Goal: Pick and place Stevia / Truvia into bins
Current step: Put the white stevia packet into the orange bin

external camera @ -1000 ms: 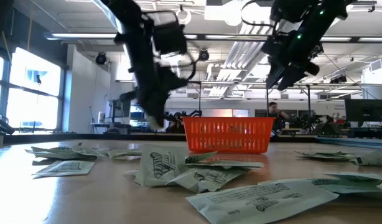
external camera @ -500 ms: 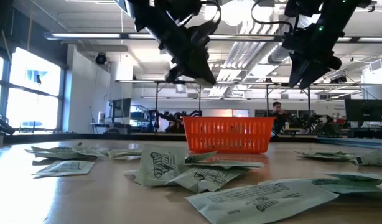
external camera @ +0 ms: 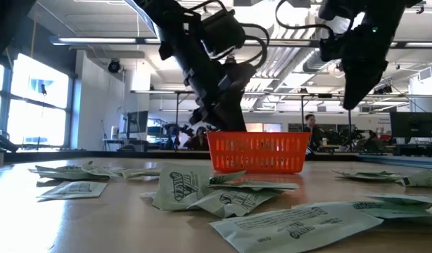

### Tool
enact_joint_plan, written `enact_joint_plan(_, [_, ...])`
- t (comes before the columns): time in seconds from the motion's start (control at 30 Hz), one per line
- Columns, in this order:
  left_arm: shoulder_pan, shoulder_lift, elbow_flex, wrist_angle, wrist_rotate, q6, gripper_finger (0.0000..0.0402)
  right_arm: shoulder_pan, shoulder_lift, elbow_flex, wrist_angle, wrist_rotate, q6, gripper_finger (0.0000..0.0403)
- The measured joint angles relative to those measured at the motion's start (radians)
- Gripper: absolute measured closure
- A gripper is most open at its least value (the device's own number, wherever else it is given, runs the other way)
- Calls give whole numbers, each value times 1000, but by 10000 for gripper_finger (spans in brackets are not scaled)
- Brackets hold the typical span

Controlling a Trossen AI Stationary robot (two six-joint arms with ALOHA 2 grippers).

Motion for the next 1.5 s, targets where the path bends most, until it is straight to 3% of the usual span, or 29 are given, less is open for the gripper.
enact_joint_plan(0.2, [0, -45, 0, -83, -15, -5, 157, 102, 113, 0, -8, -51, -77, 161])
enact_joint_plan(0.37, [0, -129, 0, -242, -128, -3, 119, 180, 176, 0, -4, -59, -102, 153])
enact_joint_plan(0.57, [10, -213, 1, -500, -302, 16, 149, 309, 201, -60, 44, -111, -159, 157])
enact_joint_plan(0.73, [24, -226, -1, -627, -307, -6, 186, 413, 203, -143, 87, -170, -60, 155])
enact_joint_plan(0.93, [19, -250, -2, -639, -285, -6, 201, 497, 203, -145, 156, -63, -85, 151])
enact_joint_plan(1.07, [20, -316, -43, -618, -285, -1, 200, 520, 205, -189, 216, -71, -84, 150])
enact_joint_plan(1.27, [20, -525, -240, -456, -228, -27, 202, 526, 202, -258, 232, -108, 57, 149])
enact_joint_plan(1.5, [20, -797, -507, -170, -113, -164, 204, 511, 199, -291, 314, -116, -38, 157])
